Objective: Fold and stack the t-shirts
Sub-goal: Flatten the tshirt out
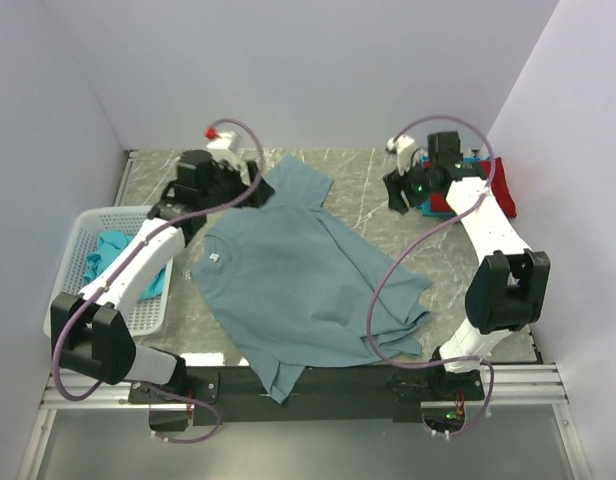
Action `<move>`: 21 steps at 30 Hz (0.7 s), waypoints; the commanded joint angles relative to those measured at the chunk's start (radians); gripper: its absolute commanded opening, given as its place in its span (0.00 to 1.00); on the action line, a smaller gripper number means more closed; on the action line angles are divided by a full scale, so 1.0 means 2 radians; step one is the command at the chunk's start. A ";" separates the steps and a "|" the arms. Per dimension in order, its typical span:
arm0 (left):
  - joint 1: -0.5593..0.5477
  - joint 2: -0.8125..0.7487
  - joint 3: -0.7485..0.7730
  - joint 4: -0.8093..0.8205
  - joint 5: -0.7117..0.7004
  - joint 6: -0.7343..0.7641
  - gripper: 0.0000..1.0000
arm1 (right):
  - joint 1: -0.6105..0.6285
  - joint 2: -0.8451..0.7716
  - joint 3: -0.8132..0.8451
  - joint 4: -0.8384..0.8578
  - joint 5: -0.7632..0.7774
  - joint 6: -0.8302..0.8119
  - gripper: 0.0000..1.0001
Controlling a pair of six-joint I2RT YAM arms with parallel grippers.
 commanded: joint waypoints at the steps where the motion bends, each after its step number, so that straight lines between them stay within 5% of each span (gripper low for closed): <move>1: -0.061 -0.007 -0.028 -0.079 0.027 0.072 0.82 | 0.013 0.010 -0.072 -0.110 -0.075 -0.075 0.66; 10: -0.109 -0.117 -0.149 -0.080 -0.097 0.120 0.81 | 0.021 -0.053 -0.217 -0.013 0.082 -0.048 0.64; 21: -0.110 -0.121 -0.139 -0.084 -0.093 0.126 0.80 | 0.018 -0.009 -0.255 0.005 0.147 -0.045 0.61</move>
